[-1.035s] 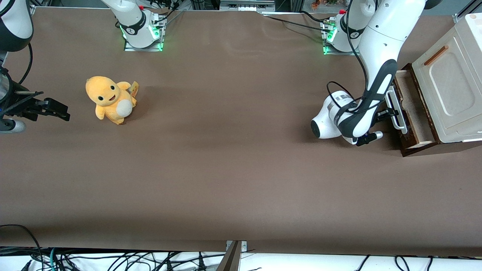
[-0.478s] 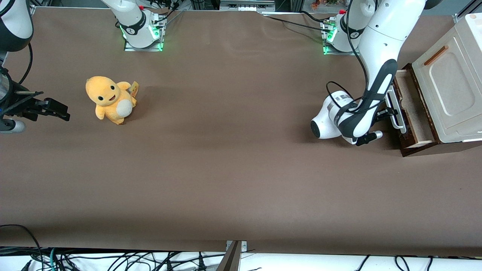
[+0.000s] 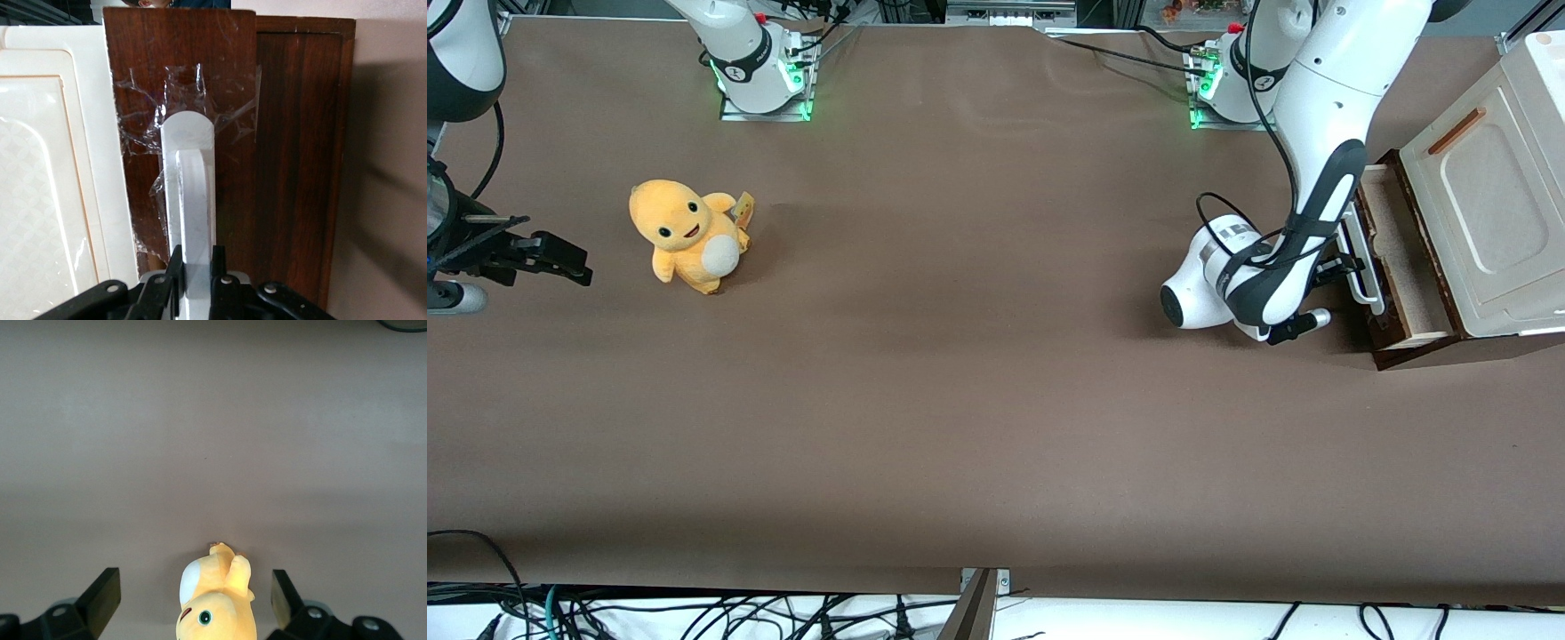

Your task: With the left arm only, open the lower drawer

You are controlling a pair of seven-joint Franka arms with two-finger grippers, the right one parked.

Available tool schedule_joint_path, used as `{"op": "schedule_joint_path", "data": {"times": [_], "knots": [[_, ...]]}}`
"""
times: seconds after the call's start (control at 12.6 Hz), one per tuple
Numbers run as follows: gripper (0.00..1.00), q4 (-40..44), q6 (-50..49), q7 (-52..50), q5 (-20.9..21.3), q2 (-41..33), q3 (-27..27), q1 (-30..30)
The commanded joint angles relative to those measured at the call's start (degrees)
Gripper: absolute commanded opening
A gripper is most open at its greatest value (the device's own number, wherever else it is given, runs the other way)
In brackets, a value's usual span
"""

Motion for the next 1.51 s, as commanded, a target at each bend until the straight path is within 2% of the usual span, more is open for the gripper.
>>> {"op": "schedule_joint_path", "data": {"times": [0.0,1.43], "knots": [[0.13,1.1,-1.6,0.8,-2.3,-0.4,-0.1,-0.4],[0.13,1.9,-1.5,0.6,-3.8,-0.3,-0.1,-0.4]]}}
